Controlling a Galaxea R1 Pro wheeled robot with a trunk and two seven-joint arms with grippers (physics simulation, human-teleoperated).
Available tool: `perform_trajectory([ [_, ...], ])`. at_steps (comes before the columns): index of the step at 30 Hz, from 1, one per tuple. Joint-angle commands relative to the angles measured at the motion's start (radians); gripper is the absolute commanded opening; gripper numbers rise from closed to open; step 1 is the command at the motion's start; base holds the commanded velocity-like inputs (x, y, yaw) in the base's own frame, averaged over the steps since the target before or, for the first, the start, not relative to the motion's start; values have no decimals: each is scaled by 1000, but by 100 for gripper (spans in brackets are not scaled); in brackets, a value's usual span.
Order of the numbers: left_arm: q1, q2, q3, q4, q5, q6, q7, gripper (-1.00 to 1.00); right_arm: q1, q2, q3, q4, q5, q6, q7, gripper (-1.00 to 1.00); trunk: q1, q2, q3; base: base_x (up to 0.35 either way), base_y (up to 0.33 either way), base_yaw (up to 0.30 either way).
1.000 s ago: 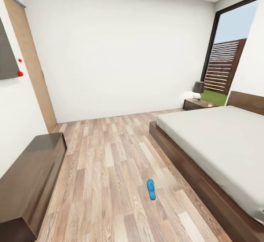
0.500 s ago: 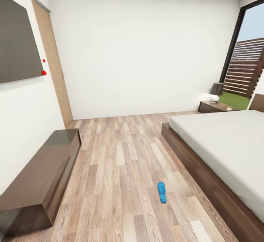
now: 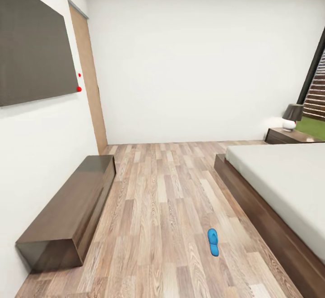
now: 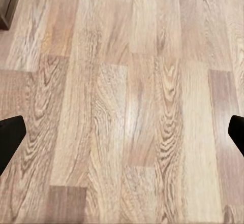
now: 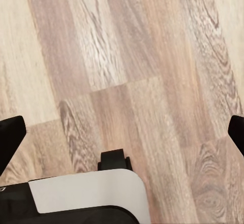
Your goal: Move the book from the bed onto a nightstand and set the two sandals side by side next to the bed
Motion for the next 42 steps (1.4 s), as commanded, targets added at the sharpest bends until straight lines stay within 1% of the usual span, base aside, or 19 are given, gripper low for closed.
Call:
perform_trajectory([
  [1, 0, 0, -1, 0, 7, -2, 0, 100, 0, 0, -1, 0, -1, -1, -1, 100, 0, -1, -1, 0, 0, 246],
  [17, 0, 0, 0, 0, 7, -2, 0, 100, 0, 1, -1, 0, 0, -1, -1, 100, 0, -1, -1, 0, 0, 234],
  [35, 0, 1, 0, 0, 7, -2, 0, 100, 0, 1, -1, 0, 1, -1, -1, 100, 0, -1, -1, 1, 0, 13],
  [42, 0, 1, 0, 0, 7, -2, 0, 100, 0, 1, -1, 0, 1, -1, -1, 100, 0, -1, -1, 217, 0, 0],
])
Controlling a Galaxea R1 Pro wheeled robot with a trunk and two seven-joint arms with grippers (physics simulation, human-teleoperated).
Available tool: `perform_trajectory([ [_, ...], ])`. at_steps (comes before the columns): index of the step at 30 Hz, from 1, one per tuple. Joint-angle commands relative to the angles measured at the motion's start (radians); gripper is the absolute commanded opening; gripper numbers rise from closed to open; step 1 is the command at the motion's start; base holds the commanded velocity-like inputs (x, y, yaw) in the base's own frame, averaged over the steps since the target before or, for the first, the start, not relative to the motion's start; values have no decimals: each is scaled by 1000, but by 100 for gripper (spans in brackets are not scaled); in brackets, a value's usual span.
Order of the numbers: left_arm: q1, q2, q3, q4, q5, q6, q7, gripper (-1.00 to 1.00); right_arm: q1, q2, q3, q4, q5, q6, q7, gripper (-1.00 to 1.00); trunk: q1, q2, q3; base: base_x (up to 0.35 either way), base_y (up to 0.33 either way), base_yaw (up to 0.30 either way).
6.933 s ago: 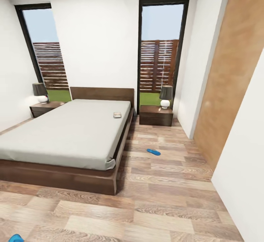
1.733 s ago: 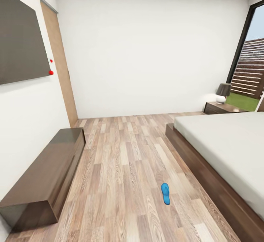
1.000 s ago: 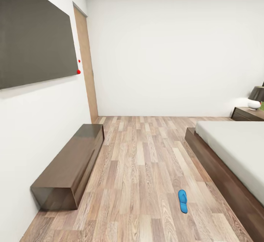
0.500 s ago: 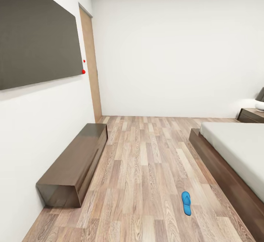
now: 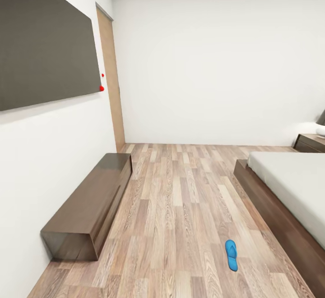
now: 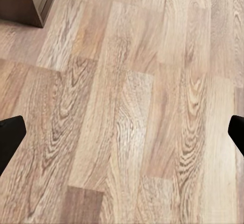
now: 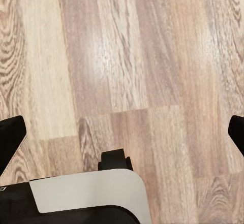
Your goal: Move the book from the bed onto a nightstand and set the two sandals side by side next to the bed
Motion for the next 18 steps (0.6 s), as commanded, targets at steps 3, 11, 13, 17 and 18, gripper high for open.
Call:
perform_trajectory([
  [3, 0, 0, 0, 0, 7, -3, 0, 100, 0, 0, -1, 0, 0, -1, -1, 100, 0, 0, -1, 303, 0, 0],
  [11, 0, 0, 0, 0, 7, -3, 0, 100, 0, 0, -1, 0, 0, -1, -1, 100, 0, 0, -1, 162, 0, 0],
  [13, 0, 0, 0, 0, 7, -3, 0, 100, 0, 0, -1, 0, 0, -1, -1, 100, 0, 0, -1, 15, 0, 0],
  [17, 0, 0, 0, 0, 7, -3, 0, 100, 0, 0, -1, 0, 0, -1, -1, 100, 0, 0, -1, 6, 0, 0],
  [18, 0, 0, 0, 0, 7, -3, 0, 100, 0, 0, -1, 0, 0, -1, -1, 100, 0, 0, -1, 2, 0, 0],
])
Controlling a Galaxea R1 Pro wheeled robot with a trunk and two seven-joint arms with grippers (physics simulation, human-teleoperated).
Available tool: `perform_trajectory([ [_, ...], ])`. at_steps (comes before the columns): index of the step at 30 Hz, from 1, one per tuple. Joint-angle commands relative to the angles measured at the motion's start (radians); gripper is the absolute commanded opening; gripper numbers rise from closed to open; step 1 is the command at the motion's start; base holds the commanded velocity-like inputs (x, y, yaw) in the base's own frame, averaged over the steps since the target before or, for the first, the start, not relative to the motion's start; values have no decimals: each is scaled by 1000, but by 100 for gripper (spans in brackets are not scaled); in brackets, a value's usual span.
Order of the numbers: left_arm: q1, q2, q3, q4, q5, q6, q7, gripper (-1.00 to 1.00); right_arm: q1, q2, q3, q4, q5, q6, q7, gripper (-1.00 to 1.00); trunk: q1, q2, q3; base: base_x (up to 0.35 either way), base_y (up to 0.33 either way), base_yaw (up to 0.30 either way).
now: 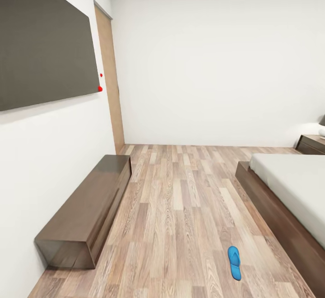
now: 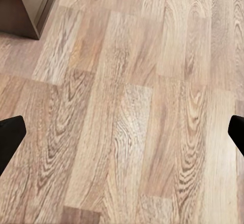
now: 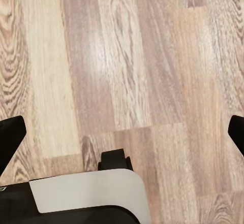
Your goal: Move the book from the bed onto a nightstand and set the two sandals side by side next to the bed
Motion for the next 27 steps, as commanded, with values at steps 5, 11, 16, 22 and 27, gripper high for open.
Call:
perform_trajectory([
  [5, 0, 0, 0, 0, 7, -2, 0, 100, 0, 0, -1, 0, 0, -1, -1, 100, 0, -1, -1, 48, 0, 0],
  [11, 0, 0, 0, 0, 7, -1, 0, 100, 0, 0, -1, 0, 0, -1, -1, 100, 0, -1, -1, 284, 0, 0],
  [16, 0, 0, 0, 0, 7, -1, 0, 100, 0, 1, -1, 0, 0, -1, -1, 100, 0, -1, -1, 324, 0, 0],
  [22, 0, 0, 0, 0, 7, -1, 0, 100, 0, 1, -1, 0, 0, -1, -1, 100, 0, -1, -1, 328, 0, 0],
  [27, 0, 0, 0, 0, 7, -1, 0, 100, 0, 1, -1, 0, 0, -1, -1, 100, 0, -1, -1, 328, 0, 0],
])
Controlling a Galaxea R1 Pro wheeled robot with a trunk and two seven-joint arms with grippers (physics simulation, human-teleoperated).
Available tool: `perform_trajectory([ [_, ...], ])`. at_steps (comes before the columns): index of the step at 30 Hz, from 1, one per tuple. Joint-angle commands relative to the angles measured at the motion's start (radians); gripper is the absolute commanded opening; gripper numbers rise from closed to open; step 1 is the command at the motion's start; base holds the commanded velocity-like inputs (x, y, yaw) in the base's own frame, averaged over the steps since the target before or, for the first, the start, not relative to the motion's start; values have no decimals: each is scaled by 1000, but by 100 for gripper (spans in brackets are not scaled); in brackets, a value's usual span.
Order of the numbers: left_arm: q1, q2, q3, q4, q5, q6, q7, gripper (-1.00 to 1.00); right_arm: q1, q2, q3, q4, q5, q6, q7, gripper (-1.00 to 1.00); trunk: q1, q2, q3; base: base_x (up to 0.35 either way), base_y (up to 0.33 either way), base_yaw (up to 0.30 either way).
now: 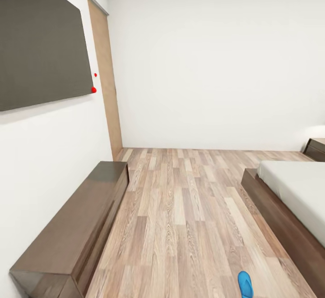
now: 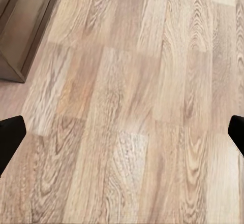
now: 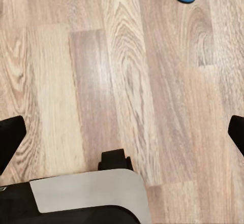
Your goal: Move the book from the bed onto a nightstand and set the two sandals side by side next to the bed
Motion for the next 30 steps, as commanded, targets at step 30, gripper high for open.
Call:
perform_trajectory([
  [30, 0, 0, 0, 0, 7, -3, 0, 100, 0, 1, -1, 0, 0, -1, -1, 100, 1, 0, -1, 301, 0, 0],
])
